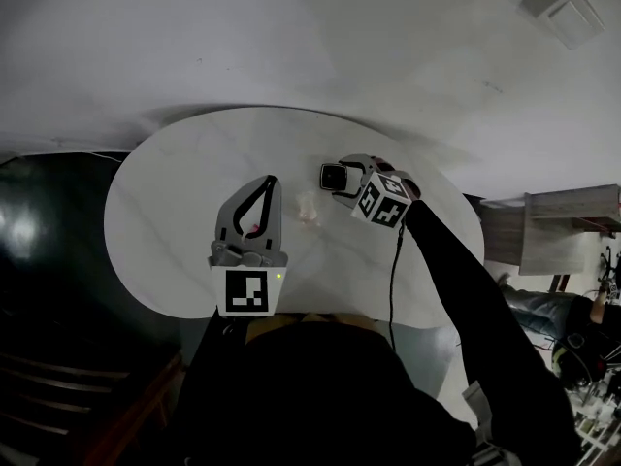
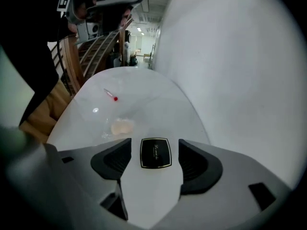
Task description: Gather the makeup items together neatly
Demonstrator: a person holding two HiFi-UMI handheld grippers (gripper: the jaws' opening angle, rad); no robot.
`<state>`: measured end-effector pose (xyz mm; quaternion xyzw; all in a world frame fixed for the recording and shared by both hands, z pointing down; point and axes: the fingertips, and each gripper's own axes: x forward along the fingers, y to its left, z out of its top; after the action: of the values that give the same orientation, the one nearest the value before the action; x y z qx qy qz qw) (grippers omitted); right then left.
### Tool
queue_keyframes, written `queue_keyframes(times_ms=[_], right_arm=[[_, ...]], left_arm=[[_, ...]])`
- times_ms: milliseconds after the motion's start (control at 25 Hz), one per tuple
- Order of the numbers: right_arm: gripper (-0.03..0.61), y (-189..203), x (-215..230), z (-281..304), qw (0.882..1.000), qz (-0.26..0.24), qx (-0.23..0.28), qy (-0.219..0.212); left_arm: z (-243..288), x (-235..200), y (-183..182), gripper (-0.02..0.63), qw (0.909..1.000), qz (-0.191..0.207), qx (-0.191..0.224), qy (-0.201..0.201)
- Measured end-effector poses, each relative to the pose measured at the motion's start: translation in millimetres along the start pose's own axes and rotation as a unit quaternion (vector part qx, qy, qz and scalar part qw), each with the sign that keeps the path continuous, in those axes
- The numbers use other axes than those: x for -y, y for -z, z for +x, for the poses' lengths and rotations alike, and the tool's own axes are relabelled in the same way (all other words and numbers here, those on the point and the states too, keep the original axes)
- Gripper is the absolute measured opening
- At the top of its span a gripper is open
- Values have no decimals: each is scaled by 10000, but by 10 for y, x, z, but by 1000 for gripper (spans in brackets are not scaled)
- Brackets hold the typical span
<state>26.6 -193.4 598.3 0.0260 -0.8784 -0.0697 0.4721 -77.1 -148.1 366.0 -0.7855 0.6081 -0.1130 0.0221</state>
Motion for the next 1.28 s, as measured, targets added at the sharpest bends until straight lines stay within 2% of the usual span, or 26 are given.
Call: queue_keyframes(times_ms=[40,240,440,600,840,960,1080,1280], right_arm=[[309,61,-8,81,9998,-43,-126,-149],[336,314,-21,408,9957,-109,-677,-616],[336,349,-29,585,9925,48,-840,-884],[334,370,-24,611,9897,-85,-991,-1031],[328,442,-74,552,9852,-451,-1229,-1106],[327,482,-136,461,9850,-522,-1239,-1079],[327,518,-204,338,9868,-474,-1181,-1000],[327,653,-408,173,9891,-246,-1118,-929]], left_arm=[[-8,-7,32,17,10000,-8,-71,-21],[-52,-50,116,17,9997,8,-188,-127],[-98,-122,177,17,9994,70,-281,-212],[-131,-171,221,17,9990,-26,-336,-279],[-119,-167,198,17,9993,90,-284,-210],[-105,-168,211,17,9994,4,-295,-196],[-74,-145,202,17,9996,-60,-221,-163],[-6,-27,156,17,9998,74,-178,75]])
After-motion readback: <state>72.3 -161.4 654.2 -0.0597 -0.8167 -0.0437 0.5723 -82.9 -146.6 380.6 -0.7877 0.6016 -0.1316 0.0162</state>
